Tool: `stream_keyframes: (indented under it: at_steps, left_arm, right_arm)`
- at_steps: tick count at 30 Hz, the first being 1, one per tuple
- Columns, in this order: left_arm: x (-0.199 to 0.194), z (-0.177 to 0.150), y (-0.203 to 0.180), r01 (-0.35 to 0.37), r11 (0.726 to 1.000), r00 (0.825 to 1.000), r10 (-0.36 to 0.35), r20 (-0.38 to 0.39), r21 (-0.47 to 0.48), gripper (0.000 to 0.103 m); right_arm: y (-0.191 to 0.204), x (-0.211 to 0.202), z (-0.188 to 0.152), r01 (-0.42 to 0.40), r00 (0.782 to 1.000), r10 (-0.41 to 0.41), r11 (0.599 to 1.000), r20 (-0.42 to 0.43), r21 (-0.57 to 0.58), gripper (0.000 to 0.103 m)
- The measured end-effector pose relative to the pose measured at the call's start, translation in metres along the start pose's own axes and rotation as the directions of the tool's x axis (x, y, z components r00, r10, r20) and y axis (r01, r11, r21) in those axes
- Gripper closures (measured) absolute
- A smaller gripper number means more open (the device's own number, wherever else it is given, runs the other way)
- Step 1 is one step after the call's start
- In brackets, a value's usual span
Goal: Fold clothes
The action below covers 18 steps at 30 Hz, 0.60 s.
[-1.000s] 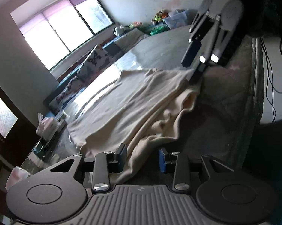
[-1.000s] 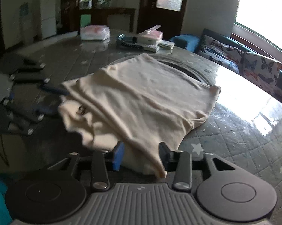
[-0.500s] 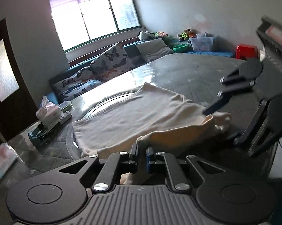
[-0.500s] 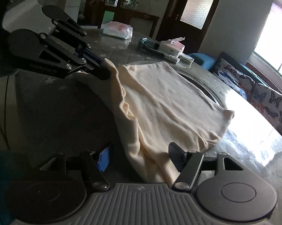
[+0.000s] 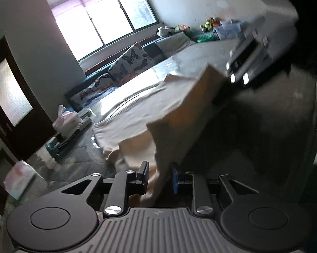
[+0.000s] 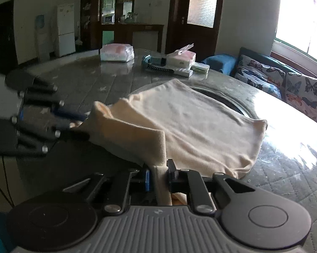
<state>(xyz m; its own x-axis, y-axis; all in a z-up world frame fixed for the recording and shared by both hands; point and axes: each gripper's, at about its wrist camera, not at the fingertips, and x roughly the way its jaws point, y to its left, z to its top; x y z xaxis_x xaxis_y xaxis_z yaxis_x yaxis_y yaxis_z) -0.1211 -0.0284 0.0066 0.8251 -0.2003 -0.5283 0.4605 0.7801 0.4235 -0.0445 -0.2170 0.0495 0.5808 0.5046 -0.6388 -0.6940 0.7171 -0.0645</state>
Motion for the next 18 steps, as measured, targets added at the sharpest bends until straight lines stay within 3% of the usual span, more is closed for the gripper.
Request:
stream_keyframes:
  at_steps: [4,5,6,18]
  left_arm:
    - [0.005,-0.005,-0.007,-0.045,0.996,0.999,0.046,-0.004,0.071,0.082]
    - [0.006,-0.006,-0.008,-0.049,0.995,0.999,0.050,-0.004,0.086,0.085]
    - [0.005,-0.006,-0.007,-0.045,0.996,0.999,0.046,-0.007,0.081,0.095]
    - [-0.053,0.017,0.004,0.056,0.998,0.997,-0.056,0.046,-0.008,0.098]
  right_arm:
    - [0.000,-0.002,0.002,0.009,1.000,-0.010,1.000,0.012,0.016,0.092]
    - [0.000,-0.002,0.002,0.013,1.000,-0.013,1.000,0.014,0.019,0.092]
    - [0.001,-0.003,0.002,0.017,1.000,-0.017,1.000,0.017,0.023,0.092]
    - [0.013,-0.054,-0.004,0.026,0.997,-0.026,1.000,0.079,0.003,0.093]
